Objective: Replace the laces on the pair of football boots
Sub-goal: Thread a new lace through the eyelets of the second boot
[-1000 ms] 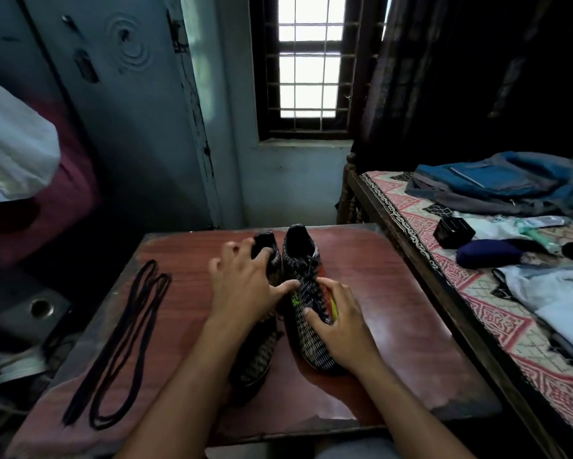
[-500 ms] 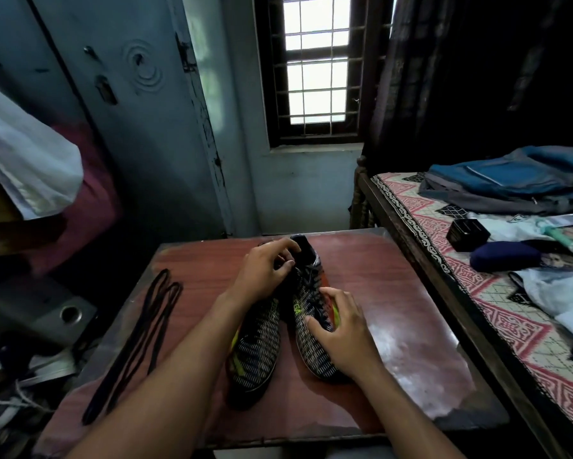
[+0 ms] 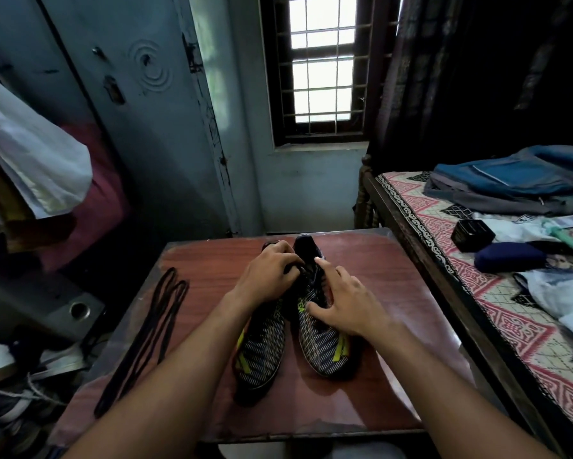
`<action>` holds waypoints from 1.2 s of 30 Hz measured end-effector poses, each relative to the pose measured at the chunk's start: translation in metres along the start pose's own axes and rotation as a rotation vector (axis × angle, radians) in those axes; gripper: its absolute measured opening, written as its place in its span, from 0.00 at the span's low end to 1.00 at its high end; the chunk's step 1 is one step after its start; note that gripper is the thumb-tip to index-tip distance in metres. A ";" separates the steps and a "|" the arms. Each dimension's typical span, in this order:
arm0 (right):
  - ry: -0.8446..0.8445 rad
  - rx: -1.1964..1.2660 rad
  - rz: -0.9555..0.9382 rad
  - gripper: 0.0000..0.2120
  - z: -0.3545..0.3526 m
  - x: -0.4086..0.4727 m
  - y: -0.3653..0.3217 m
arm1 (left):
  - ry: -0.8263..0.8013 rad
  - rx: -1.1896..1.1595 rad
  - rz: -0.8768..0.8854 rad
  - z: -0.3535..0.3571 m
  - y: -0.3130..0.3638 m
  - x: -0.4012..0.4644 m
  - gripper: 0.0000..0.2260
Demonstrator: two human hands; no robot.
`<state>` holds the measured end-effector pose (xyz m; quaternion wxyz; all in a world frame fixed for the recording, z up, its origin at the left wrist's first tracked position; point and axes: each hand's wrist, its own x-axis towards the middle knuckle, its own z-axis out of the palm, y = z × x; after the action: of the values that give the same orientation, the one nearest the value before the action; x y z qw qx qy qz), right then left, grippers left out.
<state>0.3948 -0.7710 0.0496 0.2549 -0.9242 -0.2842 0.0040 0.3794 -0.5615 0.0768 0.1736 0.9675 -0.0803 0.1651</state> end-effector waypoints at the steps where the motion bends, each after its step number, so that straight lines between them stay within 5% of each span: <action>1: -0.013 0.029 0.022 0.46 -0.002 0.004 0.001 | 0.000 -0.001 0.007 0.001 0.000 0.000 0.12; 6: -0.125 0.046 0.067 0.49 -0.011 0.016 0.004 | 0.149 -0.178 0.030 -0.004 -0.006 -0.002 0.17; 10: -0.108 0.104 0.086 0.50 -0.009 0.011 0.002 | 0.322 -0.278 -0.132 -0.016 -0.015 -0.021 0.17; 14: -0.002 0.334 0.130 0.49 0.005 -0.010 0.003 | 0.345 -0.287 -0.221 -0.012 -0.017 -0.064 0.20; 18: 0.045 0.303 0.089 0.44 0.024 -0.036 -0.001 | 0.322 -0.193 -0.137 0.008 -0.007 -0.089 0.21; 23: 0.093 0.330 0.054 0.40 0.038 -0.050 -0.009 | 0.367 -0.129 -0.242 0.014 -0.004 -0.075 0.17; 36: 0.138 0.368 0.037 0.39 0.044 -0.060 -0.006 | 0.253 -0.320 -0.273 0.007 0.012 -0.054 0.26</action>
<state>0.3349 -0.7774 0.0058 0.4386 -0.8651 -0.2433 -0.0029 0.3285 -0.5698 0.0550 0.3541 0.9011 0.0484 0.2454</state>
